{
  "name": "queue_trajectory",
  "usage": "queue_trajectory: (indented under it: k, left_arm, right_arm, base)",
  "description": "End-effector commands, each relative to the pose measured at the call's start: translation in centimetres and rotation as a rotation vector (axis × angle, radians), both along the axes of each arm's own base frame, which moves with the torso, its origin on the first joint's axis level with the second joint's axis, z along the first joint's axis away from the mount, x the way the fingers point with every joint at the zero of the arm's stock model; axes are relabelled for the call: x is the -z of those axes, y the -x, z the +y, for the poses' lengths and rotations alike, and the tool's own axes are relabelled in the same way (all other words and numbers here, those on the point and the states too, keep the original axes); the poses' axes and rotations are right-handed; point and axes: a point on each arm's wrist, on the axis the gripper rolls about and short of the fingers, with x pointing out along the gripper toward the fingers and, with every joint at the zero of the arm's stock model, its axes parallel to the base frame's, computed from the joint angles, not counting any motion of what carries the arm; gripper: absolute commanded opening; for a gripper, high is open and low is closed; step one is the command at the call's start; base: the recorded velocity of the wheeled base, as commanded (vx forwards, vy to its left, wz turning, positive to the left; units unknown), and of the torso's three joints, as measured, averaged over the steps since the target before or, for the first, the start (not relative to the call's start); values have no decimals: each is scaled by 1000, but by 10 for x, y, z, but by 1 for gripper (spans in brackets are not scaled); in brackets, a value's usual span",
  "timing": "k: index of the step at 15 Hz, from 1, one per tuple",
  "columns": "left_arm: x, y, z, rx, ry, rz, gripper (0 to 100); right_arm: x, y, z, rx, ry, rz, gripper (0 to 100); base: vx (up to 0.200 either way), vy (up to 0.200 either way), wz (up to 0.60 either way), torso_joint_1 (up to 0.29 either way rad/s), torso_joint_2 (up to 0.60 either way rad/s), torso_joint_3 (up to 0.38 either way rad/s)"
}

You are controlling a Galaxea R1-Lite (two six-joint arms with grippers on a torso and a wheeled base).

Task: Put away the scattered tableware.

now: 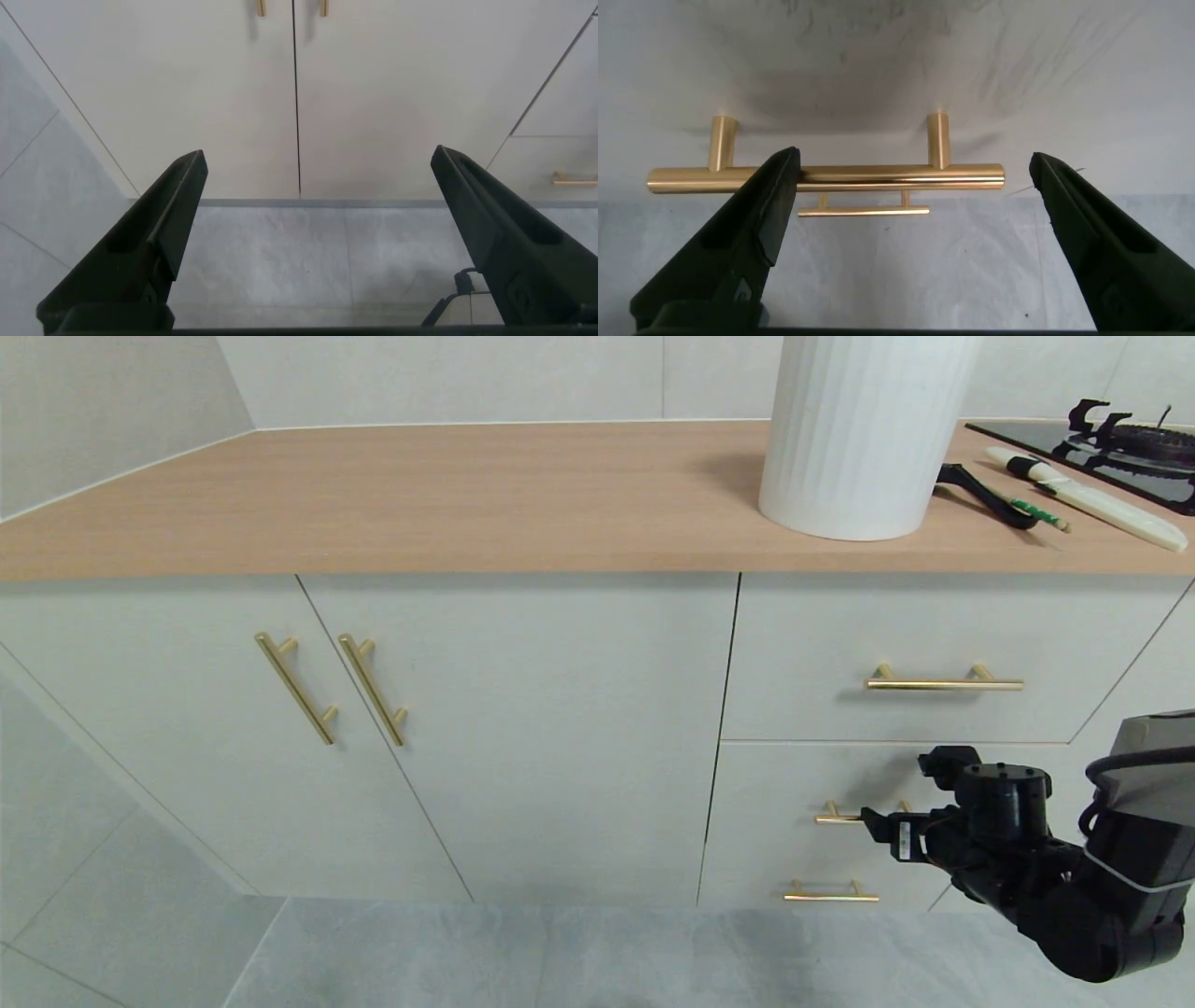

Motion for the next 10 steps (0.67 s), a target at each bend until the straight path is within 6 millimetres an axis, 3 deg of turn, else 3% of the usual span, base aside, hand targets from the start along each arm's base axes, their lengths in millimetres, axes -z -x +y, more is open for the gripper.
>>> queue_trajectory:
  k: [1,8,10]
  left_arm:
    - [0,0,0,0,0,0,100]
    - [0,0,0,0,0,0,100]
    - [0,0,0,0,0,0,100]
  right_arm:
    - [4,0,-1,2,4,14,100]
    - [4,5,-2,-2,7,32,100]
    - [-5,22,-3,-46,-1,93,100]
  base:
    - [0,0,0,0,0,0]
    - [0,0,0,0,0,0]
    - [0,0,0,0,0,0]
